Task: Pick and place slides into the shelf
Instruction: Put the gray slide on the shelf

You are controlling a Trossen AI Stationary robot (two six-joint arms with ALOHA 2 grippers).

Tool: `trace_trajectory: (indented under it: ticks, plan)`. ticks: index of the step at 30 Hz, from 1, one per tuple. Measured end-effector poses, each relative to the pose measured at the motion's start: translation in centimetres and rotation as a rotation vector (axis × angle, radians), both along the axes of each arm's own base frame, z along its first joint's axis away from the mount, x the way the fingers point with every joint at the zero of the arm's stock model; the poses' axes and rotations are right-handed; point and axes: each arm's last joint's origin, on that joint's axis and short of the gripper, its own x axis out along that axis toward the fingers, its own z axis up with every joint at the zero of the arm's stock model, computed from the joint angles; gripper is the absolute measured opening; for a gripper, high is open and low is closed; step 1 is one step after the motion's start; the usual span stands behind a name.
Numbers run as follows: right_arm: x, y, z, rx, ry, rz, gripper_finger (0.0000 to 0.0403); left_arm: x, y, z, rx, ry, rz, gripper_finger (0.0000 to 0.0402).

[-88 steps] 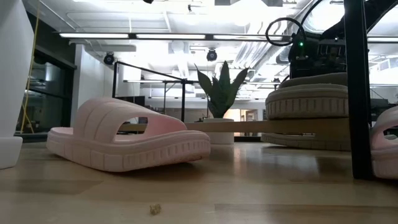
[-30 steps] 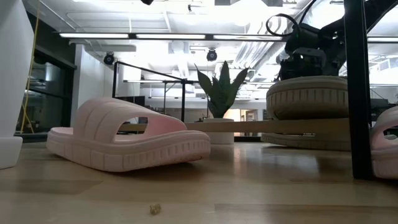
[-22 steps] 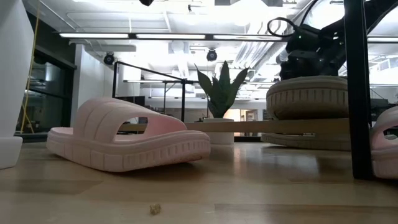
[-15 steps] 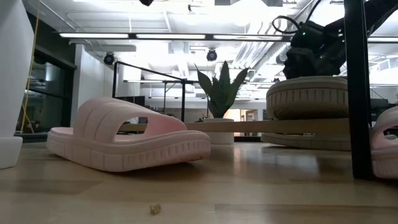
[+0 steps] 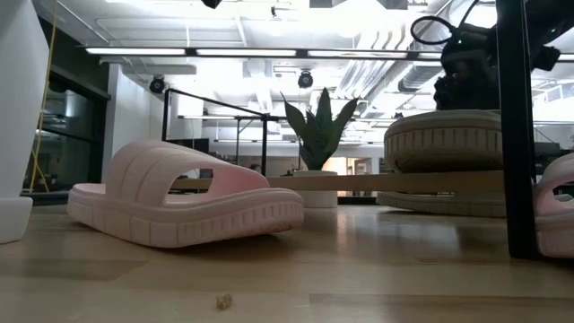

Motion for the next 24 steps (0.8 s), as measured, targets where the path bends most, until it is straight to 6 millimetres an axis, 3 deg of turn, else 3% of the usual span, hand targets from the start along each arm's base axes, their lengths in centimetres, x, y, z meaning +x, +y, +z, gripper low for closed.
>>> trace_trajectory:
  ticks: [24]
  plan:
    - [-1.5,1.0,-0.5,0.114,0.157,-0.081,0.0188,0.0,0.0,0.0,0.0,0.0,0.0,0.0136]
